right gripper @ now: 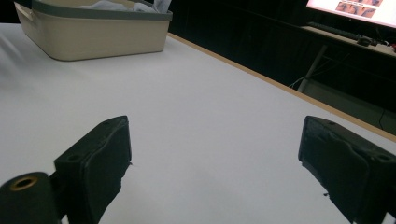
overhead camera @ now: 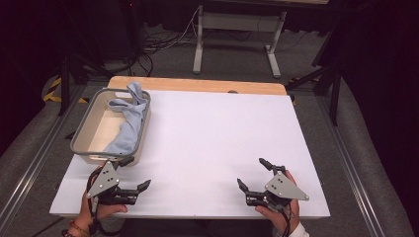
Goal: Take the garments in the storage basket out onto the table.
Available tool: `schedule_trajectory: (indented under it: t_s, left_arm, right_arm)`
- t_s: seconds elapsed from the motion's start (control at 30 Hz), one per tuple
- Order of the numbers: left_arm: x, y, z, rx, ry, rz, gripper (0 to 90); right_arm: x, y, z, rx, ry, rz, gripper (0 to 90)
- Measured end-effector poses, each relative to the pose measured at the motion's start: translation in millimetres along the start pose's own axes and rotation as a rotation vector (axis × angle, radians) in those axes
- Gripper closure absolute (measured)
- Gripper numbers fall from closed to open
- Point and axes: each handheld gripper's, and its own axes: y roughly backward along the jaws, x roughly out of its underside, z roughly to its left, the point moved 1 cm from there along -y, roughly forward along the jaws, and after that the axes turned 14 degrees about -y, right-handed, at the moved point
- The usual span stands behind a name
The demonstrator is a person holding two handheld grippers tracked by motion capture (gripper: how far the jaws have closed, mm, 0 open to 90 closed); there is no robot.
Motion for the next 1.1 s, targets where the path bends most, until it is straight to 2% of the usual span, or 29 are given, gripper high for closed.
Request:
schedule_trajectory:
  t_s: [0.13, 0.27, 0.5, 0.7, 0.77, 0.9, 0.93, 1.03, 1.1]
  left_arm:
    - [-1.5, 1.5, 2.5, -0.001, -0.004, -0.004, 11.6]
    - [-2.0, 1.7, 7.6, -0.006, 0.014, -0.013, 11.6]
    - [-6.4, 7.2, 17.5, -0.017, 0.025, -0.015, 10.9]
    - [-13.3, 11.5, 31.6, -0.059, 0.007, -0.01, 10.6]
    - [-16.0, 13.7, 37.4, -0.069, 0.015, -0.014, 10.5]
    - [-21.3, 14.5, 58.5, -0.062, 0.037, 0.023, 9.3]
    - [-23.7, 12.8, 66.2, -0.058, 0.05, 0.05, 9.3]
    - [-29.7, 7.8, 84.6, -0.028, 0.054, 0.107, 8.3]
    - [-33.6, 3.2, 98.0, -0.026, 0.058, 0.148, 8.3]
  right_arm:
    - [-0.7, 1.8, -1.1, 0.004, 0.002, -0.006, 9.8]
    - [-1.6, 2.6, -2.5, 0.006, -0.021, -0.006, 9.8]
    - [-2.4, 3.5, -4.3, 0.009, -0.015, -0.007, 9.8]
    - [-0.9, 7.1, -4.4, 0.017, -0.011, -0.003, 9.8]
    - [-1.0, 7.4, -4.6, 0.018, -0.011, -0.003, 9.8]
    - [-0.2, 5.5, -4.5, 0.02, -0.015, 0.005, 9.8]
    - [0.4, 5.0, -4.1, 0.02, -0.019, 0.012, 9.7]
    - [1.7, 4.4, -4.5, 0.024, -0.024, 0.023, 9.7]
    - [2.0, 4.6, -5.2, 0.024, -0.02, 0.026, 9.7]
